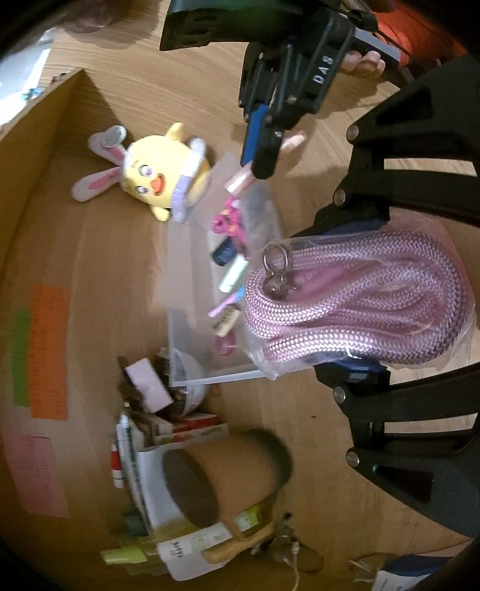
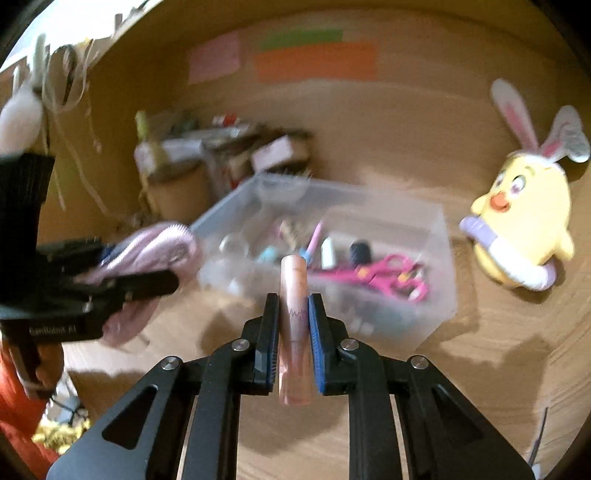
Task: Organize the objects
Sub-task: 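Carry the rope bag and peach tube into the clear bin and release both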
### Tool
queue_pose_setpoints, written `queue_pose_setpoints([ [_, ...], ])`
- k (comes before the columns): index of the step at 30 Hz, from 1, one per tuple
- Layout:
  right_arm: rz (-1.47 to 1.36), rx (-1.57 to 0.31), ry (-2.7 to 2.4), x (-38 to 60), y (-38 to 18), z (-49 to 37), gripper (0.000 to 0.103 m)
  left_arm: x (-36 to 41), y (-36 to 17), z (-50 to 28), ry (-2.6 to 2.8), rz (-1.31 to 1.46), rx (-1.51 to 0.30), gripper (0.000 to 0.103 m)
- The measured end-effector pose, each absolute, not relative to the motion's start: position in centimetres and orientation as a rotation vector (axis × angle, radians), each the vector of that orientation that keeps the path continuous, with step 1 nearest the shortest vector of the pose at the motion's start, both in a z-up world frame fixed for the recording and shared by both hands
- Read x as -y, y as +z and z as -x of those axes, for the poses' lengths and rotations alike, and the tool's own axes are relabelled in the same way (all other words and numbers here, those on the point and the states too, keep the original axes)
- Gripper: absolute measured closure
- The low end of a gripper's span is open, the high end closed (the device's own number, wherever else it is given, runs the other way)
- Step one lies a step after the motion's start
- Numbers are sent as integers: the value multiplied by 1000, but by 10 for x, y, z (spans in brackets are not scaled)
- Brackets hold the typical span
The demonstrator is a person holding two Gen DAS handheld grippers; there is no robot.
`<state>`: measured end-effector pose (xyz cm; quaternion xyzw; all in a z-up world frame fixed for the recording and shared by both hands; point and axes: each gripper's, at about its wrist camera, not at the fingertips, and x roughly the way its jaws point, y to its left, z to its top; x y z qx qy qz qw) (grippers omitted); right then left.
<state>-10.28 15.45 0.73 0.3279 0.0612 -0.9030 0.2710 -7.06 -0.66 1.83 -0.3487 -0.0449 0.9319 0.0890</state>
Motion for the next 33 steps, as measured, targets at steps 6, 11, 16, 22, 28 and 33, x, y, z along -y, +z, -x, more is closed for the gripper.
queue_pose_setpoints([
  [6, -814, -81, -2496, -162, 35, 124, 89, 7, 38, 86, 2767, 983, 159, 52],
  [11, -794, -55, -2527, -164, 45, 141, 89, 4, 50, 107, 2779, 969, 139, 52],
  [16, -830, -84, -2530, -155, 36, 160, 89, 6, 48, 136, 2812, 1002, 125, 52],
  [22, -940, -135, -2501, -141, 7, 189, 89, 8, 29, 168, 2778, 1099, 141, 52],
  [28, -1033, -184, -2461, -130, -21, 209, 89, 4, 13, 189, 2746, 1170, 128, 52],
  [33, -1099, -171, -2421, -130, -32, 213, 89, 0, 4, 196, 2710, 1196, 153, 51],
])
